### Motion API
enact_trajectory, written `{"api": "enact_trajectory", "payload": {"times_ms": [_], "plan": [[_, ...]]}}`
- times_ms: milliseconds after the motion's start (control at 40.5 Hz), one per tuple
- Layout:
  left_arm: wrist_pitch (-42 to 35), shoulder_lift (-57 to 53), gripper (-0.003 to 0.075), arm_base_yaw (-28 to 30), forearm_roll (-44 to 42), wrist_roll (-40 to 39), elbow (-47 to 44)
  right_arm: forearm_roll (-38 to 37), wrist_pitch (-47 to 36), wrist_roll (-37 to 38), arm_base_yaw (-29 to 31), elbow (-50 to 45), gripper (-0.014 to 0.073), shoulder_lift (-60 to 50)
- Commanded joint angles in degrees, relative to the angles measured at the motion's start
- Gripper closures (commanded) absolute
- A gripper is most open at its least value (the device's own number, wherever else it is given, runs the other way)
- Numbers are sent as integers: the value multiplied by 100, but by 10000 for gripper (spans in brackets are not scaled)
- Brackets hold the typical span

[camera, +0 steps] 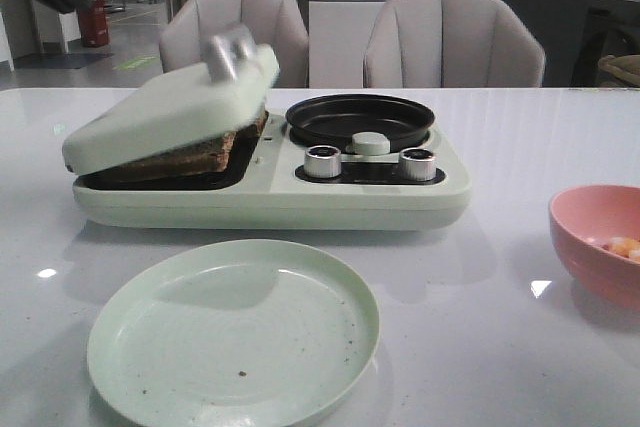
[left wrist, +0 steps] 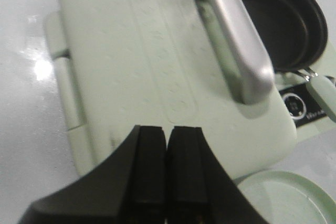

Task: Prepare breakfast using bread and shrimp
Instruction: 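Push the sandwich maker lid down over the bread with the left gripper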

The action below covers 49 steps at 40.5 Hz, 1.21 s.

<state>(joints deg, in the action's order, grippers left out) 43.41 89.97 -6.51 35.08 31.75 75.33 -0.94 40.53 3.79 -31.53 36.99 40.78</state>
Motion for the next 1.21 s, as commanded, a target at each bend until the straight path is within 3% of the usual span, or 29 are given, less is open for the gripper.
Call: {"api": "enact_trajectory", "payload": {"times_ms": [0, 271, 592, 716, 962, 1184], "plan": [[-650, -585, 620, -432, 242, 173, -424, -82, -398, -5, -5, 151, 209, -36], [-1431, -1503, 621, -1940, 133, 483, -1891, -82, -398, -5, -5, 151, 209, -36], [-1458, -2781, 620, -3435, -299, 484, -2951, -82, -398, -5, -5, 151, 209, -36], [-1468, -3410, 617, -3529, -341, 166, -3307, -82, -398, -5, -5, 151, 209, -36], [-1446, -4579, 618, -3379, -1377, -1525, -3731, -57, -398, -5, -5, 146, 209, -17], [-1341, -4981, 619, -3367, -1404, -1589, -3827, -215, -336, 197, 184, 180, 209, 274]]}}
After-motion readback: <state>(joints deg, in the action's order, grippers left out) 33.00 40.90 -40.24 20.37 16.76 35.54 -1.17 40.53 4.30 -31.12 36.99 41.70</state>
